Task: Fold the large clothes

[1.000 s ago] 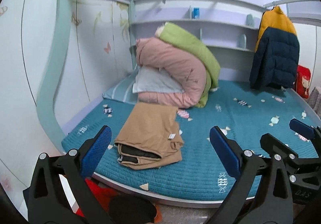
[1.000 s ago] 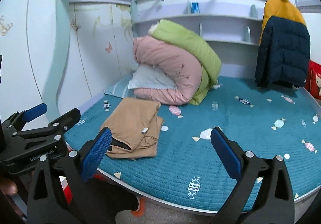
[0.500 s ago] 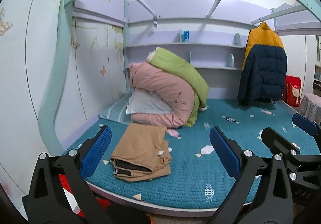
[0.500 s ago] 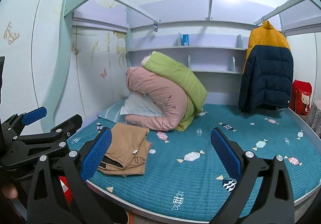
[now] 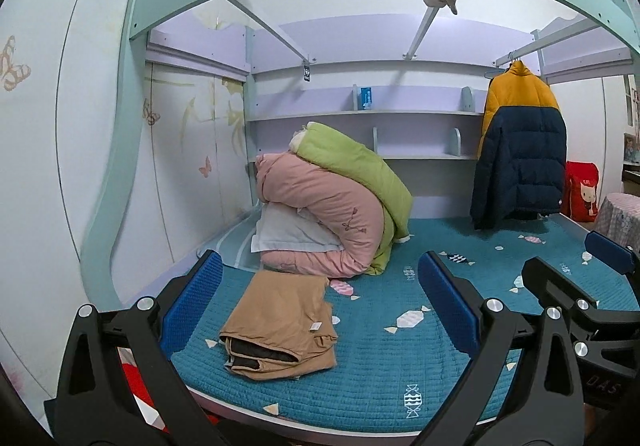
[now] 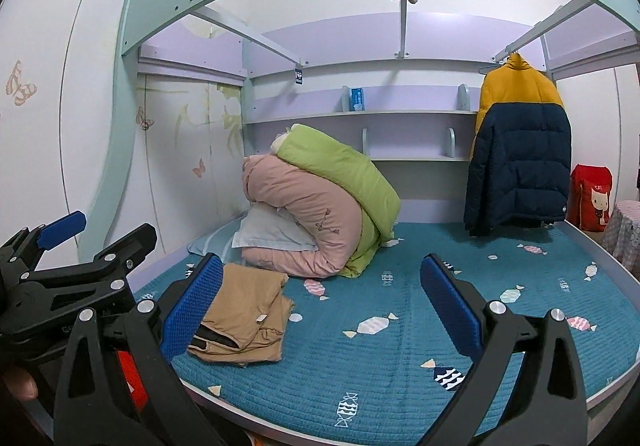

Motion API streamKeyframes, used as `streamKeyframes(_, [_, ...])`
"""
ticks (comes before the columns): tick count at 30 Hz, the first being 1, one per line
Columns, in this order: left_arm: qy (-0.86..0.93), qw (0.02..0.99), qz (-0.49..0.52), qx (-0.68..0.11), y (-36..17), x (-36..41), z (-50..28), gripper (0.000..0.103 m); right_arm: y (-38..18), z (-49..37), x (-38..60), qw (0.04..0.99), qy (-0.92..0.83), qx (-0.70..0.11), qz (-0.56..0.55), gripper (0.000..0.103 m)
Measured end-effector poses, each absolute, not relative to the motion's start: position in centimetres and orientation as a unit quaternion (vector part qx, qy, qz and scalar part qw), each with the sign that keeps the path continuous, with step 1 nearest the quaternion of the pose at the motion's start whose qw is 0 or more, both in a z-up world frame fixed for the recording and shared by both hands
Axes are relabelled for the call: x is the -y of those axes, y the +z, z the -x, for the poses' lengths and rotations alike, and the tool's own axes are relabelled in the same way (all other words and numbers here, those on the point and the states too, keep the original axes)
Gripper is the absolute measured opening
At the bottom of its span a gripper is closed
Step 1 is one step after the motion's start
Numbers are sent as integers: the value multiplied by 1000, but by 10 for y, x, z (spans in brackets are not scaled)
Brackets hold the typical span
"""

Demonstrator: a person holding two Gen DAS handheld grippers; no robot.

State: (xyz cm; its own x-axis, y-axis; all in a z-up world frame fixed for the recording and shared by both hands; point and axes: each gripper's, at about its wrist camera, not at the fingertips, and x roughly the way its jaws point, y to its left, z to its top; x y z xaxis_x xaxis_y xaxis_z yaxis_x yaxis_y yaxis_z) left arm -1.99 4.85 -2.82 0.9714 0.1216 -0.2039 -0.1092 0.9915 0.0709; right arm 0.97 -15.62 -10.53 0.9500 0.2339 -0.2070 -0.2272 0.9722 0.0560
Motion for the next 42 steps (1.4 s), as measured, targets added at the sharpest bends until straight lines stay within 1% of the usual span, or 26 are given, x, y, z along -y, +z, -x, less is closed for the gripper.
streamKeyframes(42, [67,993,-28,-92,-23,-41,27,98,-102,-7,156,987,124,-103,-24,96])
